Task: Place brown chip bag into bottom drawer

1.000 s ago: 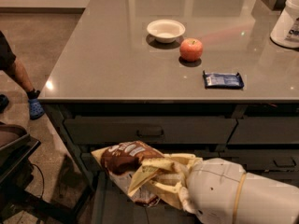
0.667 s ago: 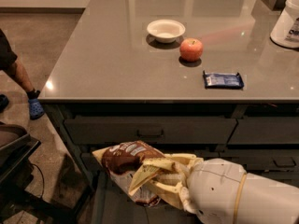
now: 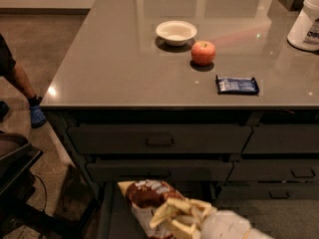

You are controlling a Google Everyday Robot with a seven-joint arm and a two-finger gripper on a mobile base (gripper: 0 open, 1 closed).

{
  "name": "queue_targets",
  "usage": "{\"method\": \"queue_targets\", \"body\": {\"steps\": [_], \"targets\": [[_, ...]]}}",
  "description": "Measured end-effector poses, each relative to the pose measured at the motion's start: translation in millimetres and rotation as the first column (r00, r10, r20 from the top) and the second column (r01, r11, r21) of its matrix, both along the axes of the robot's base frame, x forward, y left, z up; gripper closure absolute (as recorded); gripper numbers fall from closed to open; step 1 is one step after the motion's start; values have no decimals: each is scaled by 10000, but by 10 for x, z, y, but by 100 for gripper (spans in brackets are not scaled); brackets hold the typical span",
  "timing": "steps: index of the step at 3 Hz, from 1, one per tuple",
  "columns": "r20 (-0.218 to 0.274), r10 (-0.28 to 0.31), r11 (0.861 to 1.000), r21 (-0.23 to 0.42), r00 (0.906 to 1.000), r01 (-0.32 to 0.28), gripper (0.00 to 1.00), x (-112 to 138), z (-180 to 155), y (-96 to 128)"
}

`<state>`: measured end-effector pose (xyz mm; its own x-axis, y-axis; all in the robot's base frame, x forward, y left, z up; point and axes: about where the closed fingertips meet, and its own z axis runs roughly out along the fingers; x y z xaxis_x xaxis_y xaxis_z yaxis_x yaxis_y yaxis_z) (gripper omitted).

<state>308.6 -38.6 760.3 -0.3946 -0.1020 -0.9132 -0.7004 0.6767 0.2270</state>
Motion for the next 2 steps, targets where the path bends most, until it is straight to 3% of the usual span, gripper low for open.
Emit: {"method": "queue_targets", "body": {"steps": [1,2], "targets": [[-413,-708,9973,172,9966,715,100,-82,-735,-139],[-414,-1036,9945,108,9938,1041,100,-14,-966,-233]]}}
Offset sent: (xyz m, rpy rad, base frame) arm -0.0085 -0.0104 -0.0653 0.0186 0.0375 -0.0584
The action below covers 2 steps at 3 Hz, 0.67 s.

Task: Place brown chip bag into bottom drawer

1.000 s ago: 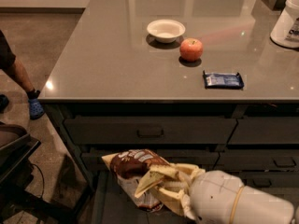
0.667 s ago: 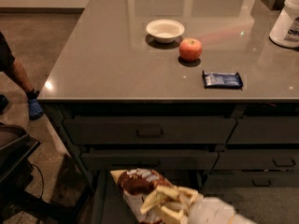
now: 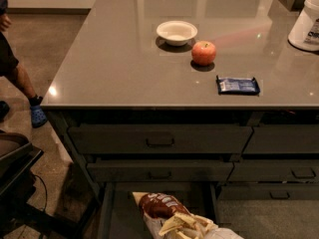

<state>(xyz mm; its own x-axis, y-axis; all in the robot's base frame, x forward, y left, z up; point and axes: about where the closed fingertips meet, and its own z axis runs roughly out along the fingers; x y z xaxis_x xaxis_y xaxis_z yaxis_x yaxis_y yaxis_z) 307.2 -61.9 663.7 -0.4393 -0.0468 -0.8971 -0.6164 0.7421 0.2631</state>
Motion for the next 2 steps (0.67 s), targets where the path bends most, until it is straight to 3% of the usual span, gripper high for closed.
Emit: {"method": "queue_targets", "body": {"steps": [1,2], "targets": [[-7,-1,10000,6,10000,1,100,0,0,1],[15,312,9995,55,9995,-312,100,213,-199,35]]}}
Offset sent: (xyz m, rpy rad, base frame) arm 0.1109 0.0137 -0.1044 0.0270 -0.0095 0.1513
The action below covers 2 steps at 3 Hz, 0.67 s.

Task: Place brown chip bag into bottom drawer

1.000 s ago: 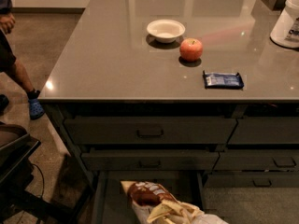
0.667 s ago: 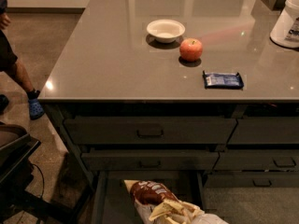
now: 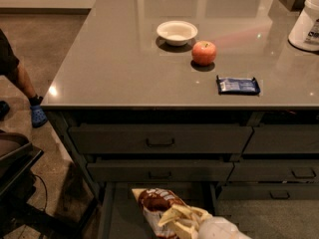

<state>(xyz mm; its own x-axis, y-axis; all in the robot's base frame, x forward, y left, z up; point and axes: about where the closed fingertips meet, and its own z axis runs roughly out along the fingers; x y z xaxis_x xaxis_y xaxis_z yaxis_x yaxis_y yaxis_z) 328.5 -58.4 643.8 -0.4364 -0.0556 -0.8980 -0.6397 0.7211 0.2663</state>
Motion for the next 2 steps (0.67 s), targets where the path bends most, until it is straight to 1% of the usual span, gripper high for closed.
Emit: {"method": "queue_targets", "body": {"steps": [1,2], "targets": [[-120,44,9999,-155,9999,-46,100,523,-592,-185],[-662,314,9987,410,9973,-287,100,916,-1251,-140]]}}
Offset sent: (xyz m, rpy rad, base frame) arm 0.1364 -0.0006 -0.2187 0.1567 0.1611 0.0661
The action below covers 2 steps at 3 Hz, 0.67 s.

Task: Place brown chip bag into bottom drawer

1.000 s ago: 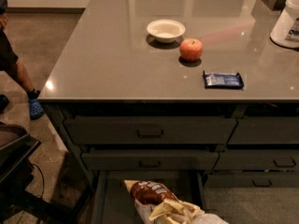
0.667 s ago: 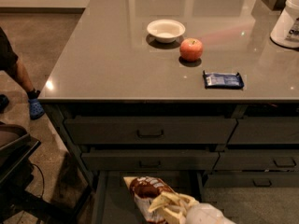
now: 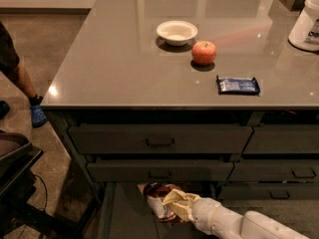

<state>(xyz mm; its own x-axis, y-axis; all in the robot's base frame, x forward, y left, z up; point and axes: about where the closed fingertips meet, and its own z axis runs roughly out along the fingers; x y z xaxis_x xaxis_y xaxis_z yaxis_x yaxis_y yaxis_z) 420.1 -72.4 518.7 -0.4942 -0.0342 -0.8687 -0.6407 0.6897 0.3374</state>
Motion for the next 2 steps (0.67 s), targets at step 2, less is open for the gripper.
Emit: {"method": "queue_targets", "body": {"steps": [2], "targets": [[-1872,-302,9970,644,9819,429,100,166,-1142,37]]}}
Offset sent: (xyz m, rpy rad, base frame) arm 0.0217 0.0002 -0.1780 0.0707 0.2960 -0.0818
